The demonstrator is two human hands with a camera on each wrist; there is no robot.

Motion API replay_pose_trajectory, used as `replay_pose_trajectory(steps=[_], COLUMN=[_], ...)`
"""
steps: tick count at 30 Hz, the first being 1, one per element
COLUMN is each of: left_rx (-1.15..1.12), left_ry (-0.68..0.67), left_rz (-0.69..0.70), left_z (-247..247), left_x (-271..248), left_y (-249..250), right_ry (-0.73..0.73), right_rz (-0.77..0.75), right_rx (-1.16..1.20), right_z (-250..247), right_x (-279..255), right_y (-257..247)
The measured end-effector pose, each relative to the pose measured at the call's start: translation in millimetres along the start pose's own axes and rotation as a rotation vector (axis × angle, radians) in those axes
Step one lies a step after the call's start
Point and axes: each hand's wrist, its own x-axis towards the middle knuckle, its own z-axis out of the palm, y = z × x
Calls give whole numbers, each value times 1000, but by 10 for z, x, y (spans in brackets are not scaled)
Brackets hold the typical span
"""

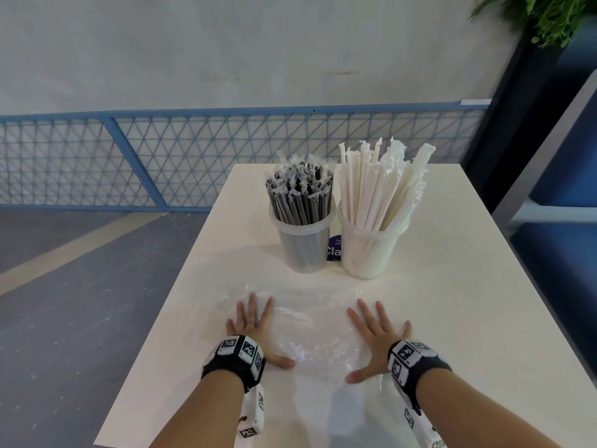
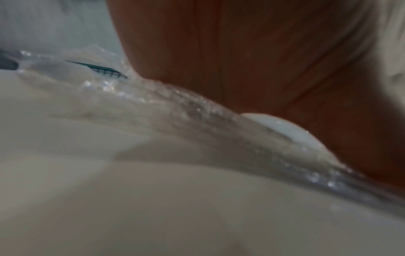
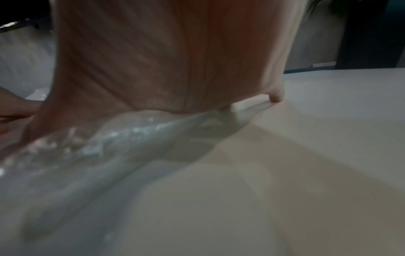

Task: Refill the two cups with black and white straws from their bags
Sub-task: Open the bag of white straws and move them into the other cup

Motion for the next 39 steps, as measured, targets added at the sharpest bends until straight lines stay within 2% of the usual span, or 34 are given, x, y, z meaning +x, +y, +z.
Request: replay_pose_trajectory(steps=[8, 10, 11, 13, 15, 18, 20, 23, 27, 32, 35, 39], left_rx=[21, 40, 23, -168, -448, -607, -663, -729, -754, -597, -545, -550], left_ry=[10, 69, 150, 404, 652, 761, 742, 649, 473, 277, 242, 275], left_rz=[-40, -82, -97, -14, 214, 473, 566, 598, 542, 589, 566, 585], left_z=[-3, -59, -104, -209, -379, -754, -1029, -1412, -1763, -1914, -1956, -1892], left_x=[32, 8, -21, -88, -181, -326, -322, -205, -15, 216, 282, 329], left_y=[34, 112, 181, 356, 606, 1091, 1369, 1648, 1767, 1727, 1731, 1803], right_ry=[43, 72, 104, 243, 519, 927, 1085, 1162, 986, 759, 778, 883], right_rz=[7, 8, 17, 52, 81, 43, -45, -124, -146, -224, -183, -227], right_rx=[22, 27, 38, 123, 304, 627, 838, 979, 1027, 1009, 956, 941], right_z=[43, 54, 51, -1, -120, -459, -742, -1195, -1616, -1832, -1874, -1885], right_x=[-52, -69, -91, -183, -281, -382, -416, -486, -369, -266, -192, -134], right_y=[92, 83, 76, 49, 38, 53, 98, 192, 412, 534, 464, 274])
